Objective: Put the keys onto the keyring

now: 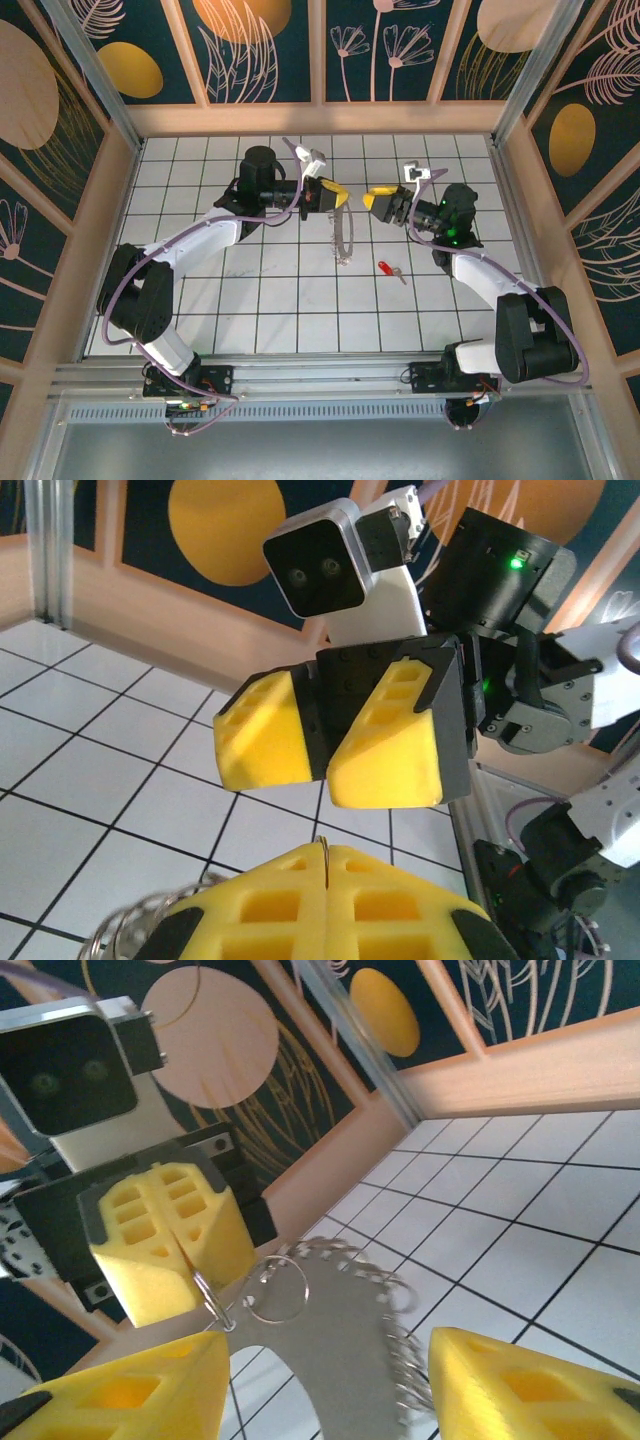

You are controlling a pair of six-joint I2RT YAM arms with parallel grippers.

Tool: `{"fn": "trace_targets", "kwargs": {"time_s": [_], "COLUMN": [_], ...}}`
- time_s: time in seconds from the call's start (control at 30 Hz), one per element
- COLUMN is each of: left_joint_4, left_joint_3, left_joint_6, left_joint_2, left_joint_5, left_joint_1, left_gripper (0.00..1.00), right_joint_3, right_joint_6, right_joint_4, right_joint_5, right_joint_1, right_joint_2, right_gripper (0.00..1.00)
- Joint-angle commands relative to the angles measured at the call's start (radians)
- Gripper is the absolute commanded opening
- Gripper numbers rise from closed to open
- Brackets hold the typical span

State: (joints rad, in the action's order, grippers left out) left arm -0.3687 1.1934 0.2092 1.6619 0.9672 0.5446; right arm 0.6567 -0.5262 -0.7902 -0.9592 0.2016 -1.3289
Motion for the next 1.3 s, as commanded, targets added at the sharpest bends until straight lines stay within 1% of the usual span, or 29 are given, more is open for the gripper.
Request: {"fn": "trace_targets", "kwargs": {"time_s": [0.0, 0.2, 0.43, 0.73, 1.27], "left_joint_4": [-0.032, -0.053, -0.072, -0.094, -0.117], "left_joint_3": [0.014, 0.003, -0.001, 0.0, -0.003], "left_joint_6": [-0.006, 0.013, 0.03, 0.046, 0.061], "left_joint_2": [-0.035, -0.044, -0.046, -0.041, -0.034], "left_joint_5": [0.063, 0.093, 0.11, 0.117, 0.12], "left_joint_1": [0.002, 0.003, 0.003, 0.003, 0.002], "left_gripper": [0.0, 0.0, 0.0, 0.0, 0.0], "right_joint_3": [0.024, 0.049, 0.07, 0.084, 0.114], "right_joint_6": [0.007, 0.005, 0.003, -0.001, 0.012], "right_joint_4": [-0.07, -0.062, -0.063, -0.067, -0.044], "right_joint_5": [-0.095, -0.118, -0.101, -0.092, -0.121], "right_joint_1": [-0.002, 0.028, 0.065, 0.075, 0.111], "right_joint_2": [0.028, 0.03, 0.024, 0.018, 0.0], "right_gripper": [0.55, 0.52, 0.38, 0.27, 0.28]}}
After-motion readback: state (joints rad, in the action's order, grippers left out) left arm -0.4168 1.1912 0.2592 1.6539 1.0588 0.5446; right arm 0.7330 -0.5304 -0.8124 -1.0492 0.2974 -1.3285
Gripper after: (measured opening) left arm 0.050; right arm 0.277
